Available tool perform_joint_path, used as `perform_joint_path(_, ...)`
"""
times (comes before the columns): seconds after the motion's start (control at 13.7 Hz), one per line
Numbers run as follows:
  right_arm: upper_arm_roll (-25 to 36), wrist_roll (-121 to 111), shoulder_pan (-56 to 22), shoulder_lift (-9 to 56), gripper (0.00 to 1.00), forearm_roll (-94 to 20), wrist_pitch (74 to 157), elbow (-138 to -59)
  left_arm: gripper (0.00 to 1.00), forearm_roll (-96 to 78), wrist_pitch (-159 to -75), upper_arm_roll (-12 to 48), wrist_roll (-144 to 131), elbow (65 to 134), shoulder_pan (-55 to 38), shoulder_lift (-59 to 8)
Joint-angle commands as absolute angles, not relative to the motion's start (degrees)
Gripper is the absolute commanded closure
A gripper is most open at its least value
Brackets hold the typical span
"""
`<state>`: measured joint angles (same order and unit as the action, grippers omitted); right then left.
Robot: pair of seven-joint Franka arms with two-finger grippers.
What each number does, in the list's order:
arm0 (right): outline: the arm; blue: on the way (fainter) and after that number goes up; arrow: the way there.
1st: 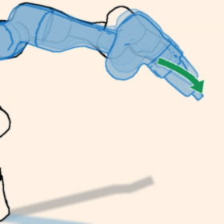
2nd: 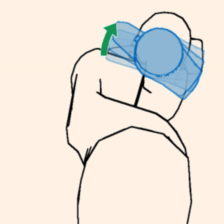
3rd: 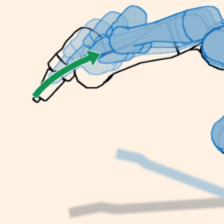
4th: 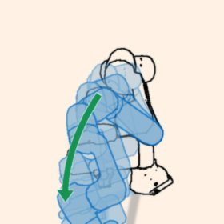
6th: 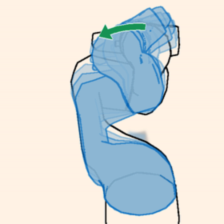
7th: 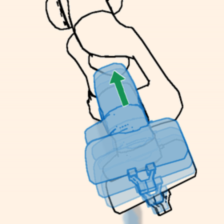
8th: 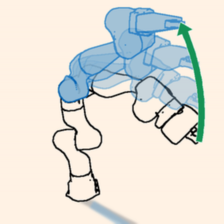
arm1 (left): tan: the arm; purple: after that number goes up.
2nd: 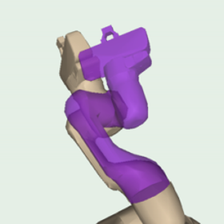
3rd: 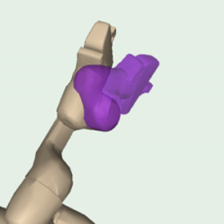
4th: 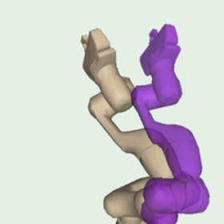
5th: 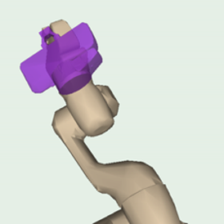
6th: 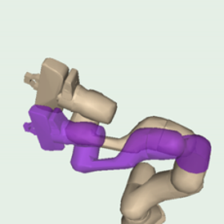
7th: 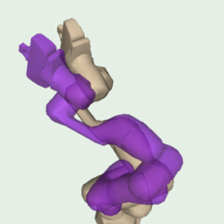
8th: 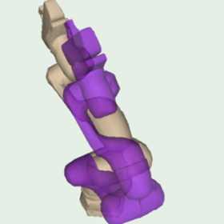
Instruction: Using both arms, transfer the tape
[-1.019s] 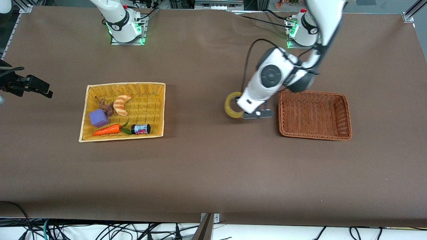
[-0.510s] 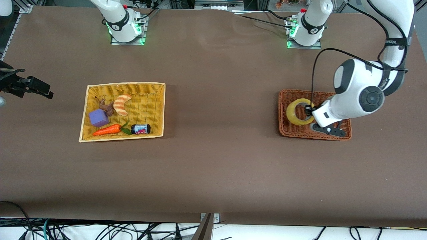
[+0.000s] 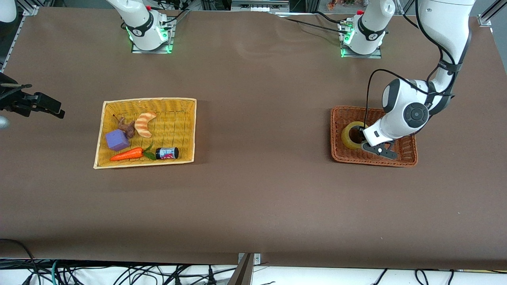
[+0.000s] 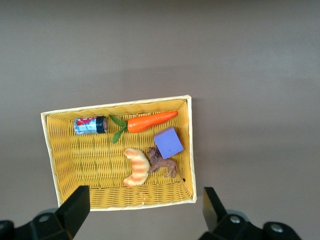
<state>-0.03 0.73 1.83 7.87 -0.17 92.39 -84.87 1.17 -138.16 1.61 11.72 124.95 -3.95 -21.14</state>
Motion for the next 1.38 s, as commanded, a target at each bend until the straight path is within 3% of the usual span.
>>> perform_joint_path(0.0, 0.09, 0.35, 1.58, 7.82, 0.0, 0.18, 92.46, -84.46, 0.15, 2.29, -137.46, 1.76, 12.74, 125.6, -3.69, -19.6)
perform_joint_path(0.07, 0.09, 0.35, 1.58, 7.82, 0.0, 0.26, 92.46, -84.46, 0.0, 2.29, -137.11, 1.76, 12.92, 125.51, -3.34, -18.82)
perform_joint_path(0.51, 0.09, 0.44, 1.58, 7.82, 0.0, 0.18, 92.64, -84.46, 0.0, 1.67, -125.98, 2.02, 18.11, 117.18, -2.64, -7.75)
perform_joint_path(1.02, 0.09, 0.44, 1.67, 7.82, 0.0, 0.09, 92.64, -84.46, 0.0, 2.72, -87.76, 4.39, 6.52, 86.87, -3.6, -6.15)
perform_joint_path(1.31, 0.09, 0.44, 1.67, 7.82, 0.0, 0.09, 92.64, -84.46, 0.0, 2.73, -86.31, 3.96, 5.98, 85.87, -3.43, -6.24)
